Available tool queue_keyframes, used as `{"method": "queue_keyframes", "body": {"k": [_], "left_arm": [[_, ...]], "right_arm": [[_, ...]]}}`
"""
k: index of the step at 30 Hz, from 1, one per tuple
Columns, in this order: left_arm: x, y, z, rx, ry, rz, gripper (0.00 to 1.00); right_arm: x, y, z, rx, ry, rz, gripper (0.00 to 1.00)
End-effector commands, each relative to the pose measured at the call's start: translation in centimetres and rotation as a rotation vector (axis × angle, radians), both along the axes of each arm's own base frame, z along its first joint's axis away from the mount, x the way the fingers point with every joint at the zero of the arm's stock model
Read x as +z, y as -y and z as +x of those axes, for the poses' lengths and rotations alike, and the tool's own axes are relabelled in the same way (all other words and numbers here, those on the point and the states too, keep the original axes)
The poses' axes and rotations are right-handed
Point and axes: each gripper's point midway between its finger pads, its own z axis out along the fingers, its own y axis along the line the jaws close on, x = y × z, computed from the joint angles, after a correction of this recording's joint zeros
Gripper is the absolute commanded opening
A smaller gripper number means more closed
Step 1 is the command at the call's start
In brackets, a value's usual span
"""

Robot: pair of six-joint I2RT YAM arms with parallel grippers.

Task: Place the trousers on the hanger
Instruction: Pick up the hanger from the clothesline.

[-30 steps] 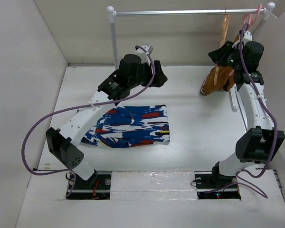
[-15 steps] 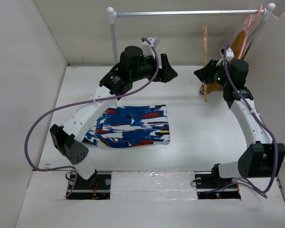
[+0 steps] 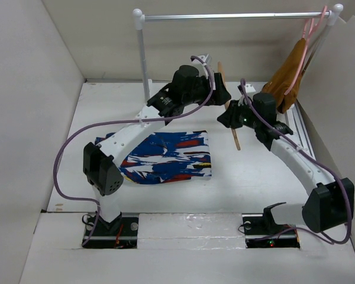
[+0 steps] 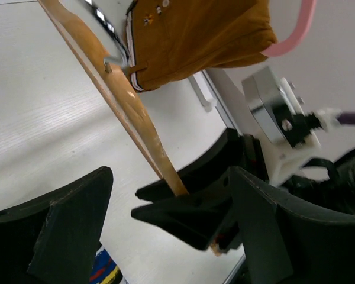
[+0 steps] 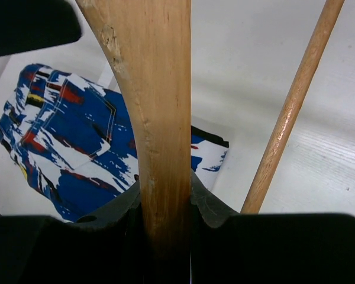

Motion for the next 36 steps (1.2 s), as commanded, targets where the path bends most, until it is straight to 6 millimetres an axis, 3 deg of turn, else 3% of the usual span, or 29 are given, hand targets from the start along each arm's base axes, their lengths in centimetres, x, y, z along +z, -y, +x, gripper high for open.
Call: {"method": "queue_keyframes", "body": {"k": [1, 9, 11, 15, 16, 17, 19, 20, 22, 23, 26, 29, 31, 32, 34, 35, 36], "left_arm": [[2.3, -0.7, 2.2, 0.116, 0.055, -0.051, 0.76], [-0.3, -1.6, 3.9, 0.233, 0.023, -0.017, 0.63], [-0.8, -1.7, 4.0, 0.242, 0.015, -0.011, 0.54], [-2.4, -1.5, 3.7, 0.226, -0.014, 0.009, 0.22], [-3.4, -1.6, 3.3, 0.220, -0.041, 0.013, 0.00], [-3.4, -1.6, 3.3, 0.220, -0.041, 0.013, 0.00], [-4.4, -1.6, 2.1, 0.189, -0.076, 0.009, 0.00], [-5.2, -2.1, 1.4, 0.189, -0.098, 0.011, 0.00], [-5.6, -1.6, 0.1, 0.161, -0.137, -0.036, 0.00], [-5.8, -1.7, -0.3, 0.161, -0.154, -0.056, 0.00], [-7.8, -1.3, -3.2, 0.147, -0.207, -0.089, 0.00], [-9.1, -0.4, -5.0, 0.152, -0.231, -0.106, 0.00], [-10.1, -0.3, -5.4, 0.160, -0.254, -0.117, 0.00], [-11.3, -0.3, -6.0, 0.164, -0.278, -0.115, 0.00], [-12.1, -0.9, -5.3, 0.223, -0.269, -0.120, 0.00], [-12.6, -0.8, -5.5, 0.229, -0.270, -0.117, 0.00], [-14.0, -1.2, -5.6, 0.252, -0.287, -0.106, 0.00]], "right_arm": [[2.7, -0.5, -0.2, -0.008, 0.117, -0.021, 0.00], [0.4, -2.3, -2.9, -0.008, 0.067, -0.105, 0.00], [-0.4, -2.0, -3.3, -0.030, 0.048, -0.145, 0.00], [-0.9, -2.1, -5.0, -0.033, 0.039, -0.168, 0.00], [-1.8, -1.8, -5.9, -0.040, 0.009, -0.180, 0.05], [-1.8, -1.8, -5.9, -0.041, 0.009, -0.180, 0.05], [-2.3, -1.2, -7.0, -0.048, -0.007, -0.186, 0.13], [-2.4, -1.0, -7.4, -0.048, -0.011, -0.189, 0.29], [-2.3, -1.1, -9.0, -0.001, -0.023, -0.171, 0.47], [-2.2, -1.1, -9.7, 0.024, -0.030, -0.168, 0.64], [-2.0, -0.2, -11.9, 0.075, -0.077, -0.183, 0.80], [-1.5, 1.3, -13.3, 0.109, -0.086, -0.220, 0.86], [-1.3, 1.5, -13.3, 0.117, -0.068, -0.220, 0.86], [-1.6, 2.1, -12.9, 0.102, -0.061, -0.218, 0.82], [-1.4, 1.5, -12.2, 0.128, -0.030, -0.166, 0.66], [-1.9, 1.5, -11.6, 0.129, -0.031, -0.151, 0.32], [-3.3, 1.0, -11.6, 0.148, -0.053, -0.132, 0.12]]}}
